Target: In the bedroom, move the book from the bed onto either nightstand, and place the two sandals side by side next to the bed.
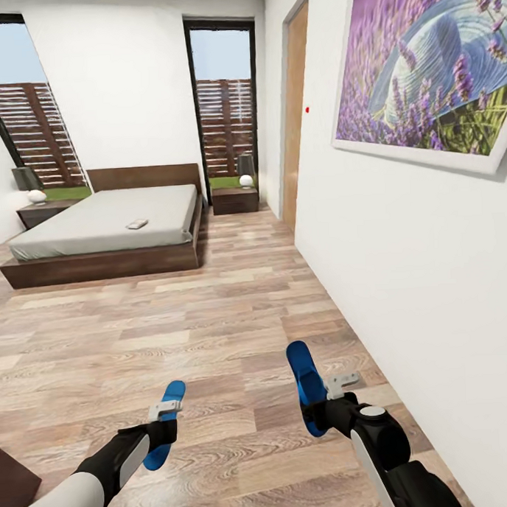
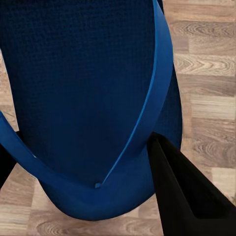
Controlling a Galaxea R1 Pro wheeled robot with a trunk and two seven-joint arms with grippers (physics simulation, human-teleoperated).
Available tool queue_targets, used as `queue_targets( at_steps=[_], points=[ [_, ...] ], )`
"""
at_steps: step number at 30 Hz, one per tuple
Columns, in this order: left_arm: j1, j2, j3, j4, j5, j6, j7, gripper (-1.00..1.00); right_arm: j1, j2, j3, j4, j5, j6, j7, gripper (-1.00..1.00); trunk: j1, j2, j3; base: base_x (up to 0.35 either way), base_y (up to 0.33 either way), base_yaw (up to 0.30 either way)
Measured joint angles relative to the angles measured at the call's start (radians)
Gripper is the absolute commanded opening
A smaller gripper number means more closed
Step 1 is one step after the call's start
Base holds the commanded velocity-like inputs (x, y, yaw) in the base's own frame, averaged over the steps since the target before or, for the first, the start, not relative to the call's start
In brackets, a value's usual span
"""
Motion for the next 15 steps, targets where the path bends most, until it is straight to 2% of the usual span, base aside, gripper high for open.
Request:
queue_targets(
  at_steps=[5,15],
  points=[
    [0.0,0.0,0.0,0.0,0.0,0.0,0.0,-1.0,0.0,0.0,0.0,0.0,0.0,0.0,0.0,-1.0,0.0,0.0,0.0,0.316,-0.08,0.077],
    [0.0,0.0,-0.001,0.006,-0.003,-0.001,0.0,-1.0,0.0,-0.001,0.0,0.001,0.0,-0.001,0.0,-1.0,0.0,0.0,0.0,0.322,-0.088,0.014]
  ],
)
